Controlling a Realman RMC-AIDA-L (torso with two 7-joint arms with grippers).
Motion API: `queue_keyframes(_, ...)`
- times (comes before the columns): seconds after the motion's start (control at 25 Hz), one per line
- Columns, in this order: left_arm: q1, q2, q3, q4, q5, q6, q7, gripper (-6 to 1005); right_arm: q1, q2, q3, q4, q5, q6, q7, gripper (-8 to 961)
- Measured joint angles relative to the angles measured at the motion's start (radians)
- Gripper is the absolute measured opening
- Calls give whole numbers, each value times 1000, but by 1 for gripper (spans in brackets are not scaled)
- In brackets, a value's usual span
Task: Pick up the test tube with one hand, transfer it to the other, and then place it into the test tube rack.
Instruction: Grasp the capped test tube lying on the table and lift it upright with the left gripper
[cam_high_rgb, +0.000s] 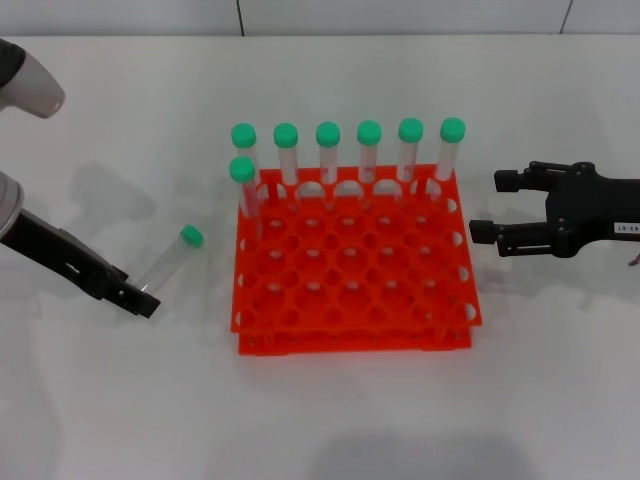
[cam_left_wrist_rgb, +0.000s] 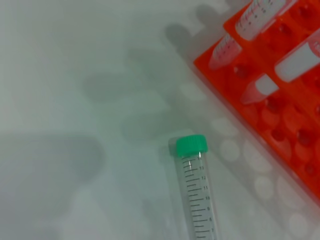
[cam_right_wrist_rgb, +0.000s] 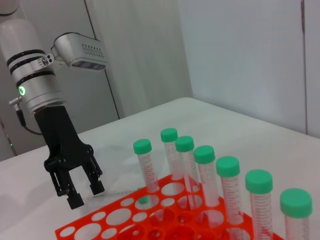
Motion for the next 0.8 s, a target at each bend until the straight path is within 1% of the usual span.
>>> queue_keyframes(0.12,-1,0,0,0,1,-7,-1,827,0,0,0,0,0,0,0,853)
queue_keyframes(0.32,-4,-1,18,0,2,-9,-5,653,-3,0,0,1,0,0,0,853)
queue_keyframes(0.52,-4,-2,38,0,3,-9,-7,655,-4,0,0,1,0,0,0,853)
queue_keyframes(0.8,-5,-4,38,0,3,-8,-7,640,-3,0,0,1,0,0,0,852)
